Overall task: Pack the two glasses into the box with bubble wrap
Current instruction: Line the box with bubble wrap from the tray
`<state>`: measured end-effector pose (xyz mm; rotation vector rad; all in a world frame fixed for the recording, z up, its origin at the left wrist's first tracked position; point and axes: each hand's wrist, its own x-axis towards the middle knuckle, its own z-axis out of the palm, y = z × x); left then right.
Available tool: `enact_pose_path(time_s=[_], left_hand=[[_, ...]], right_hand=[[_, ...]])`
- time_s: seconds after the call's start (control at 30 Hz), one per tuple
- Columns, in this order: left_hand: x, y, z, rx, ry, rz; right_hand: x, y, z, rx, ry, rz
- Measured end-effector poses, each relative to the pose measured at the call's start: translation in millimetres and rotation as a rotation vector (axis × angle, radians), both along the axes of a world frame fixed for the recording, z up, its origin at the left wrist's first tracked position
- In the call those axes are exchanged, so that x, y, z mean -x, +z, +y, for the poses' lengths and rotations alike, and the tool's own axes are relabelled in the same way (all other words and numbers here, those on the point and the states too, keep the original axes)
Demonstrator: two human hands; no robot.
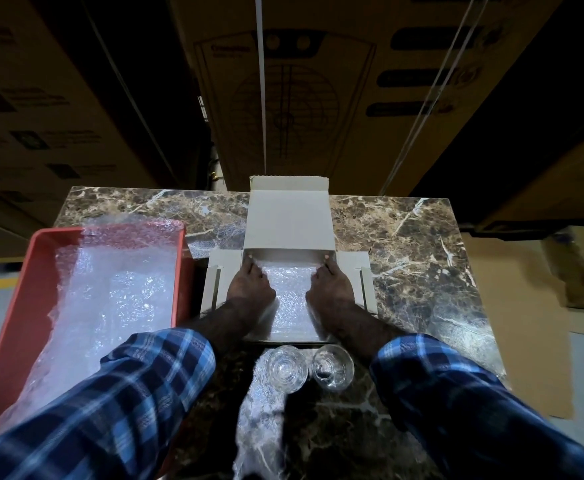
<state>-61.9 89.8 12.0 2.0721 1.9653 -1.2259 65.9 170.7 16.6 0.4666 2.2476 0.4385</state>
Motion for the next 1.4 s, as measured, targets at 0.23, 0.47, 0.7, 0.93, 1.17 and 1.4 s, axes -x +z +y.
enact_pose_path(time_s=[0.23,0.47,0.7,0.93,1.17,1.4], left_hand=[[8,6,-3,-0.108,-0.062,-0.09],[3,-12,-6,-0.207,-0.065,-0.175],[-3,-1,-4,-0.039,0.008,-0.039],[-9,3,2,0.088,0.017,0.052],[-3,2,2,0.06,0.043,0.029],[4,12,-4,0.086,-0.007,0.035]], right_hand=[[5,13,2,0.115,-0.043,0.246],[4,-13,-8,0.189,-0.035,0.417],[1,-3,-4,0.063,0.016,0.122],[0,4,1,0.013,-0.01,-0.054],[2,8,3,0.047,-0.055,-0.051],[-7,14,0,0.063,-0.031,-0.003]])
